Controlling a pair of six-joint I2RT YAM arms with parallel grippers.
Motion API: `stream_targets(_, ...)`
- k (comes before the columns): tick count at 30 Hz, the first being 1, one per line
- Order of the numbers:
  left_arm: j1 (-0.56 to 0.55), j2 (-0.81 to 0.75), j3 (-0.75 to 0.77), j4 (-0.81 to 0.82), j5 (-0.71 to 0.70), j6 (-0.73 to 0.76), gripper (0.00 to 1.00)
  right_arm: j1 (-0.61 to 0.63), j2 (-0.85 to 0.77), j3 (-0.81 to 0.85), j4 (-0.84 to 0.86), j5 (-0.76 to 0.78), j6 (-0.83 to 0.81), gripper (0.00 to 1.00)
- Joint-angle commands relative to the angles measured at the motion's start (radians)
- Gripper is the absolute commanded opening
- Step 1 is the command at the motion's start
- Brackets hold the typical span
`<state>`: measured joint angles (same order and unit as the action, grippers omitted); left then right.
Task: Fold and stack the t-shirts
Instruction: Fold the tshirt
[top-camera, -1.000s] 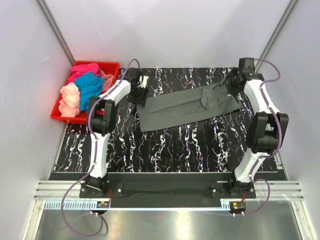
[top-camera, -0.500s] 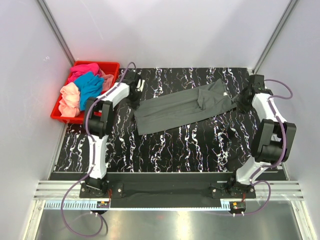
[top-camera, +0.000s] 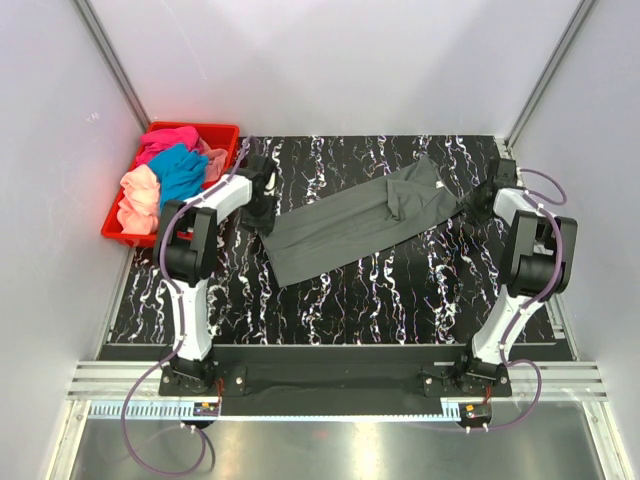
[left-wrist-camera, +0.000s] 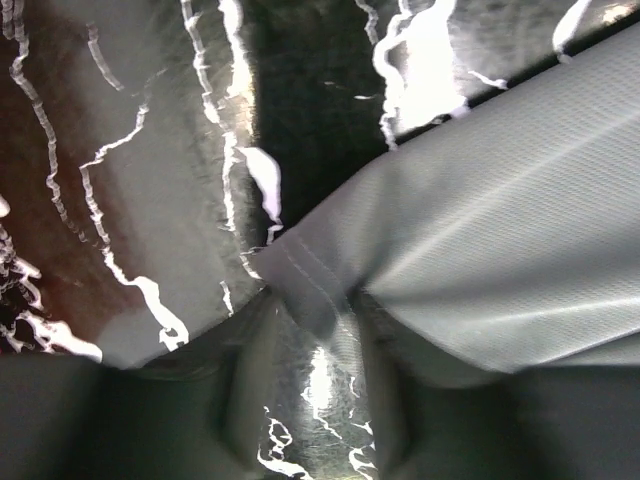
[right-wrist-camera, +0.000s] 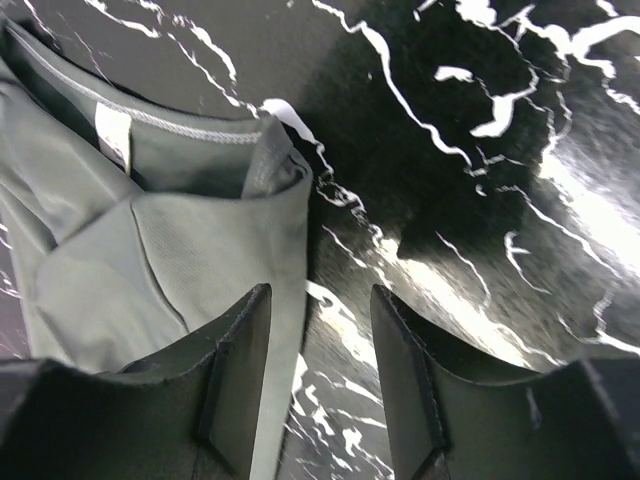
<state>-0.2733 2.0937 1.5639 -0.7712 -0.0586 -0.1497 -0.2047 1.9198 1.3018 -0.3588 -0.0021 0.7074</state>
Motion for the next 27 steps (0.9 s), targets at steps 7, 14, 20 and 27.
stream_targets(7,0.005,-0.125,0.065,-0.088,-0.122,-0.045,0.60,0.001,0.077,0.033,0.117,-0.001,0.067,0.47)
stream_targets(14,0.003,-0.208,0.097,-0.074,-0.152,-0.053,0.63,0.001,0.113,0.079,0.058,0.039,0.043,0.31)
stream_targets(20,0.005,-0.305,0.019,0.032,-0.017,-0.091,0.63,0.001,0.165,0.168,0.038,0.014,-0.011,0.00)
stream_targets(27,0.011,-0.399,-0.117,0.202,0.297,-0.102,0.68,-0.001,0.271,0.361,0.063,-0.045,-0.109,0.00)
